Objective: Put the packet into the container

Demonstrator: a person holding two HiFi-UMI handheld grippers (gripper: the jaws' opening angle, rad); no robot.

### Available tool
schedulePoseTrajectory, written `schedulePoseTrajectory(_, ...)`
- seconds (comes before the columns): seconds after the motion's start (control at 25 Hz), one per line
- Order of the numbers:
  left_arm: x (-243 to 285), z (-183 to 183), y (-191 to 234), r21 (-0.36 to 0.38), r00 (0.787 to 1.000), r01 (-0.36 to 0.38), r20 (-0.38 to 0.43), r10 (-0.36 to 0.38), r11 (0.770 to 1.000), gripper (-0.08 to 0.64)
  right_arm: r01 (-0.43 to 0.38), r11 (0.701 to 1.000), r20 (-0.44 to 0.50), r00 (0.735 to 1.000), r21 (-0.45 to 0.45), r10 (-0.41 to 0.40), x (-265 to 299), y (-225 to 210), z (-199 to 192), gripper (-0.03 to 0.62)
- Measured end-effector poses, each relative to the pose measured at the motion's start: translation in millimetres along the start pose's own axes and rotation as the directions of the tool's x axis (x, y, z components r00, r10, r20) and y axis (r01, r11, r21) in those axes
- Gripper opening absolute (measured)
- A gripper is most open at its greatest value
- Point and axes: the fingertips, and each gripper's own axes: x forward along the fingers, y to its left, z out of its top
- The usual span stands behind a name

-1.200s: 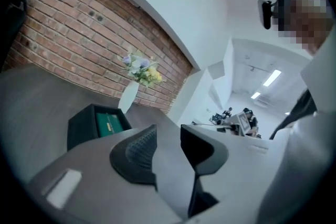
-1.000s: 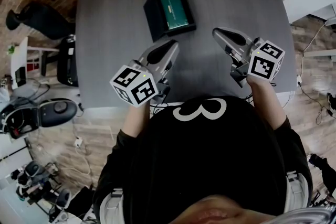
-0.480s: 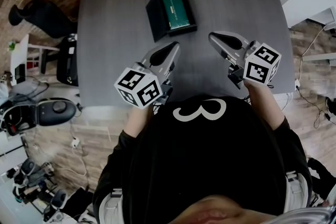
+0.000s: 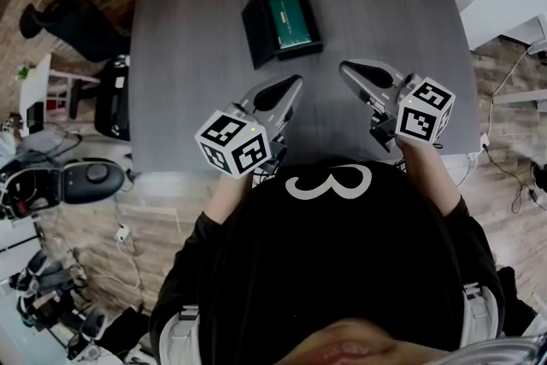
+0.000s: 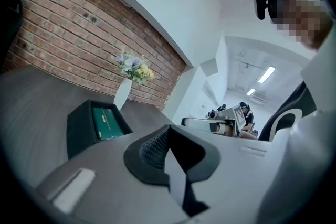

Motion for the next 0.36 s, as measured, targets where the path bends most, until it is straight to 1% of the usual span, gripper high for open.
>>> schedulePoseTrajectory(0.08,3.2,1.8,-3.5,0.014,1.000,0.004,-0.003,-0.004,1.000,0.012,0.003,1.000,0.002,1.000,0.004,-0.003,-2.4,-0.3,0.5,0.002)
schedulePoseTrajectory(0.36,11.9,0.5,-2.4,0.010,1.000,0.004,-0.007,-0.004,1.000,0.012,0.004,1.000,0.013,1.000,0.015,-0.004,-4.6,-6.3,1.7,0.001)
